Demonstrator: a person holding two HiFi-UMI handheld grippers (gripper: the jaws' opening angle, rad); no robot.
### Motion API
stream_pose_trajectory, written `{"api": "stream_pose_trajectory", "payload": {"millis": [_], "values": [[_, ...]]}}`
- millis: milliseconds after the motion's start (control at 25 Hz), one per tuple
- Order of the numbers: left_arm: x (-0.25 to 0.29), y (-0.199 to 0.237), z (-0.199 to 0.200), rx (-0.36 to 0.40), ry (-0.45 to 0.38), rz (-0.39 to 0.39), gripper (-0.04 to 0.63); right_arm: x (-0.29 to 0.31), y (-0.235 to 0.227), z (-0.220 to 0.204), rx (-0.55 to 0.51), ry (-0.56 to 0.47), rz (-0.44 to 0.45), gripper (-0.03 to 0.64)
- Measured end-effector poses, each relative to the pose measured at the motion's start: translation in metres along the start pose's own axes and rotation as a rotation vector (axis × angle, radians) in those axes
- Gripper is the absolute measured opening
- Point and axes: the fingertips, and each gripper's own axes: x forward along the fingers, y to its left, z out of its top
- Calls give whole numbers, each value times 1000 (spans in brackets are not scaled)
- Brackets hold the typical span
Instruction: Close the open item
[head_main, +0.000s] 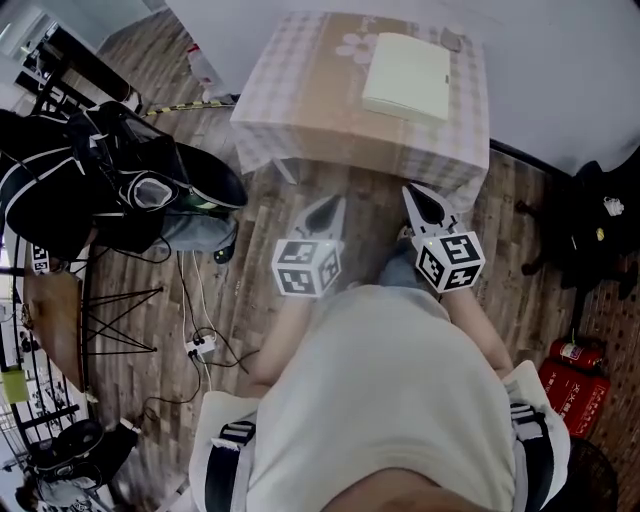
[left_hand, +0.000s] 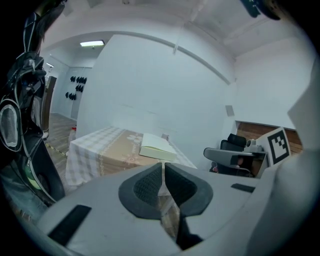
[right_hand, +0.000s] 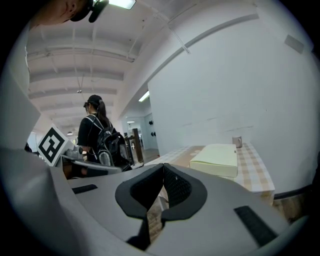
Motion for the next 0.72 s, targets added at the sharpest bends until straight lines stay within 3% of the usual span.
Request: {"api": "stream_pose_trajectory", "payload": {"millis": [720], "values": [[9,1,-2,0,12,0,18,-1,-1,8,-20,-12,7,0]]}}
